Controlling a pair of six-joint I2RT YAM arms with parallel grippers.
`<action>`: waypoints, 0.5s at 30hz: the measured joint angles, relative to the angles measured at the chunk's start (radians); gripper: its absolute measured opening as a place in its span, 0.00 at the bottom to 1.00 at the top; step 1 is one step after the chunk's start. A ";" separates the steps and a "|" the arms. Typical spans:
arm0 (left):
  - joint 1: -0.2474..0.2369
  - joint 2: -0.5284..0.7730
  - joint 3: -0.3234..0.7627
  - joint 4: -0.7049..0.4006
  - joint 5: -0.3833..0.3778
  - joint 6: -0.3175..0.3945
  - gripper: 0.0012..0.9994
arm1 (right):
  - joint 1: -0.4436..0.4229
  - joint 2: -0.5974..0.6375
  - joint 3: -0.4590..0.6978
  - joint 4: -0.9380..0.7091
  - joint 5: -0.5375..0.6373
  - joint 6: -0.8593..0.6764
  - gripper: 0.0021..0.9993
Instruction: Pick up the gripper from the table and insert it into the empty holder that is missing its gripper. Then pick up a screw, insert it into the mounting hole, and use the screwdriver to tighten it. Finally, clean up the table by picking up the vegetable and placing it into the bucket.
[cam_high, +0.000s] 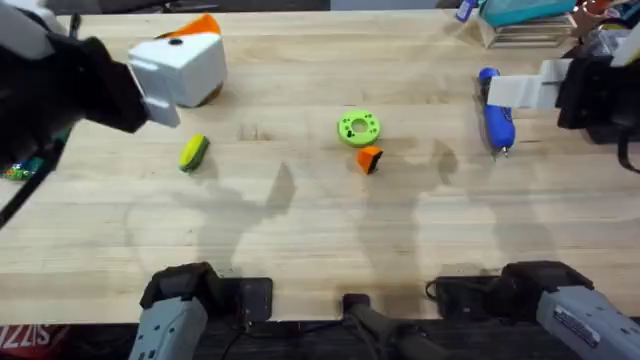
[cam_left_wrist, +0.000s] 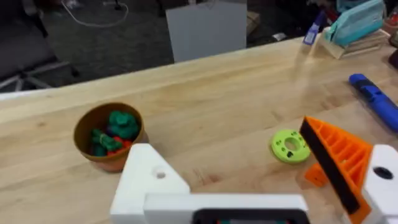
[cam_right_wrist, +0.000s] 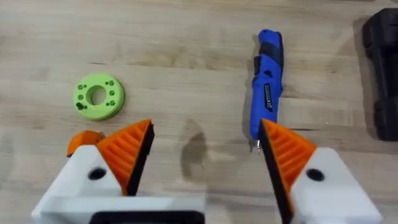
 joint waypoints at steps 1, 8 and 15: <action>0.000 0.000 0.000 -0.015 0.001 0.000 0.99 | 0.000 0.000 0.000 0.000 0.000 0.000 0.99; 0.000 -0.087 -0.152 0.000 0.011 -0.001 0.99 | 0.000 0.000 0.000 0.000 0.000 0.000 0.99; 0.000 -0.370 -0.564 0.322 0.061 -0.007 0.99 | 0.000 0.000 0.000 0.000 0.000 0.000 0.99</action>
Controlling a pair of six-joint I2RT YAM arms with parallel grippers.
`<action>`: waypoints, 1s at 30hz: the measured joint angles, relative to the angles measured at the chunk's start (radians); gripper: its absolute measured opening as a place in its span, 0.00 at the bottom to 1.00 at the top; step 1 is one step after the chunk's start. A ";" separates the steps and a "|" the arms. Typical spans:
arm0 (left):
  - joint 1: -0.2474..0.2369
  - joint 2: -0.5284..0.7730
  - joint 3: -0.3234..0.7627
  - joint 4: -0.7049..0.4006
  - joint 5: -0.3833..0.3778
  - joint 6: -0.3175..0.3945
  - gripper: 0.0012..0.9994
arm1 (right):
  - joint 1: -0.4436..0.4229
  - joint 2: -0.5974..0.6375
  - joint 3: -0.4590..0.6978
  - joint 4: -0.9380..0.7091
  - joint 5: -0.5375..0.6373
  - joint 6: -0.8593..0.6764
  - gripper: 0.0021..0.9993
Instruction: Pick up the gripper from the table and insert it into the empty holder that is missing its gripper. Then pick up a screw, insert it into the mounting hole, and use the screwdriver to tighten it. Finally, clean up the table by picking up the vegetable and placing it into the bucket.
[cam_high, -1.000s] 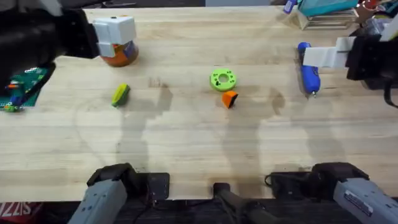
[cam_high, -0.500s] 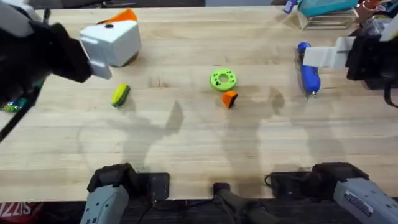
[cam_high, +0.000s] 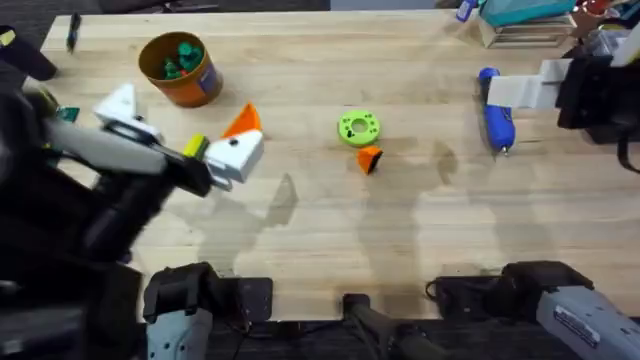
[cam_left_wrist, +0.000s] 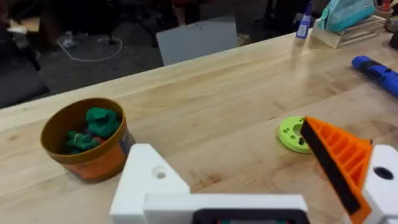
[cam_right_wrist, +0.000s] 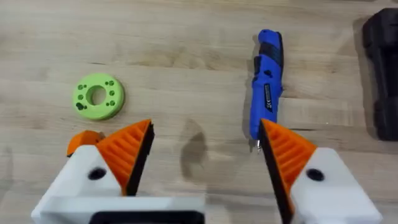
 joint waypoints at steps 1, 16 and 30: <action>0.000 -0.025 -0.037 0.030 0.007 0.000 0.99 | 0.000 0.000 0.000 0.000 0.000 0.000 0.99; -0.017 -0.282 -0.413 0.290 0.111 0.000 0.99 | 0.000 0.000 0.000 0.000 0.000 0.000 0.99; -0.023 -0.291 -0.460 0.330 0.171 -0.040 0.99 | 0.000 0.000 0.000 0.000 0.000 0.000 0.99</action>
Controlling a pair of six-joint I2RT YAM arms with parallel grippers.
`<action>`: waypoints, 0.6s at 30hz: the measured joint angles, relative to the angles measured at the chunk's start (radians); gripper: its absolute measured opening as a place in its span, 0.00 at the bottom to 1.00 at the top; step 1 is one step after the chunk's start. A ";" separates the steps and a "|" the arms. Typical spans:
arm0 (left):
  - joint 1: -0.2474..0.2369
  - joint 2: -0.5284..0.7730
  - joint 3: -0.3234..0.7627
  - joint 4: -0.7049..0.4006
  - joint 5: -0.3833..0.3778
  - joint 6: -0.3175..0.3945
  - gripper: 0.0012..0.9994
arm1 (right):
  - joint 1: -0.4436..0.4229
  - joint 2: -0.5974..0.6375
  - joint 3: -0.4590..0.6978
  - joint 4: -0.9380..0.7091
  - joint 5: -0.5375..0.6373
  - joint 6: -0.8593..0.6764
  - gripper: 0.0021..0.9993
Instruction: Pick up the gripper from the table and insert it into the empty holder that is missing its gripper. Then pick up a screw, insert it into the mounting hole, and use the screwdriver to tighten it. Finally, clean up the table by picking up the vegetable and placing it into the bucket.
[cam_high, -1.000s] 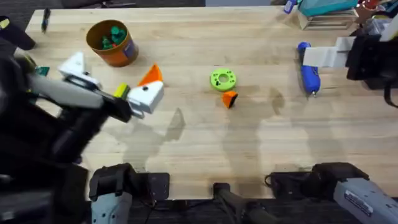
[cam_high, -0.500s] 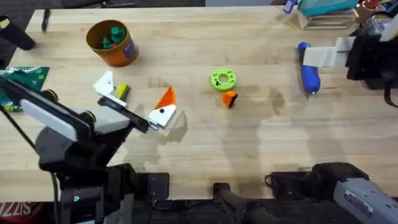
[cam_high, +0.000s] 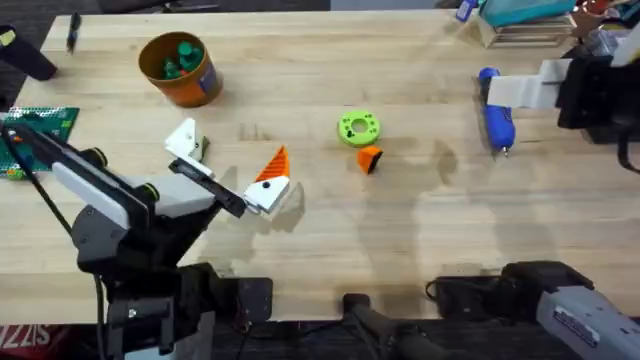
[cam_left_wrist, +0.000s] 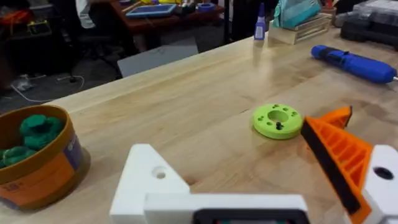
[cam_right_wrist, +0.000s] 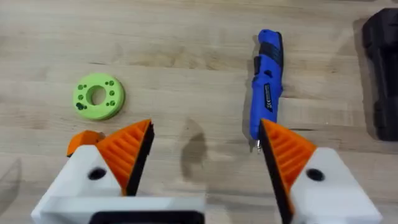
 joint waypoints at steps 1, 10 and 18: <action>0.000 0.000 0.000 0.000 0.002 -0.008 0.99 | 0.000 0.000 0.000 0.000 0.000 0.000 0.99; 0.000 0.000 0.000 -0.001 0.014 -0.032 0.99 | 0.000 0.000 0.000 0.000 0.000 0.000 0.99; 0.000 0.000 0.000 -0.001 0.014 -0.036 0.99 | 0.000 0.000 0.000 0.000 0.000 0.000 0.99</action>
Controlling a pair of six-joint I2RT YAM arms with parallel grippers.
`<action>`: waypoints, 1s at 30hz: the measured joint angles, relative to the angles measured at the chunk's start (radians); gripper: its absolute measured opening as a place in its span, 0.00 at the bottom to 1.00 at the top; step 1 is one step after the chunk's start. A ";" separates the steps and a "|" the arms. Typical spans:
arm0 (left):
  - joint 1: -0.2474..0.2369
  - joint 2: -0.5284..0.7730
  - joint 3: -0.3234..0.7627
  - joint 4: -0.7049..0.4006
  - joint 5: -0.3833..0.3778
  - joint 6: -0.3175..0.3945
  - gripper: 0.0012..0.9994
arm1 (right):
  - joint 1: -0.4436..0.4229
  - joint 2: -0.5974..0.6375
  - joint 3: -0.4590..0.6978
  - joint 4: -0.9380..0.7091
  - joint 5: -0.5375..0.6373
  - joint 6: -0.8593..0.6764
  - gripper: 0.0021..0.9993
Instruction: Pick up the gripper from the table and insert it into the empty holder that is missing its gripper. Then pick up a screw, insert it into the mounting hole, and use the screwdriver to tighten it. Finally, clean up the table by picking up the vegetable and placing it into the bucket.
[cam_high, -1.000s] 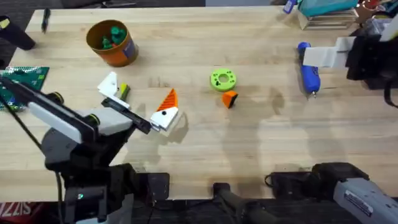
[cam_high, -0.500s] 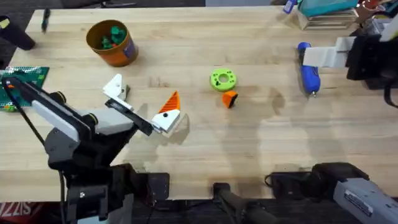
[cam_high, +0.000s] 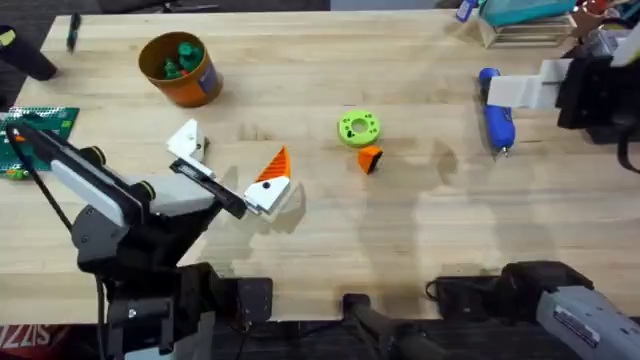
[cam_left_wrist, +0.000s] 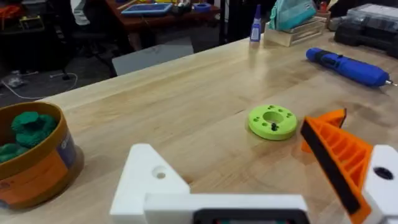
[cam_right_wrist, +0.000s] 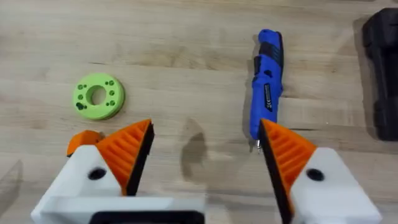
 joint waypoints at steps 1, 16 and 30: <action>0.000 0.000 0.000 0.000 0.000 0.000 0.99 | 0.000 0.000 0.000 0.000 0.000 0.000 0.99; 0.000 0.000 0.000 -0.018 0.162 0.001 0.99 | 0.000 0.000 0.000 0.007 0.000 0.000 0.99; 0.000 0.000 0.000 -0.043 0.356 -0.090 0.99 | 0.195 0.227 0.023 -0.021 -0.136 0.011 0.99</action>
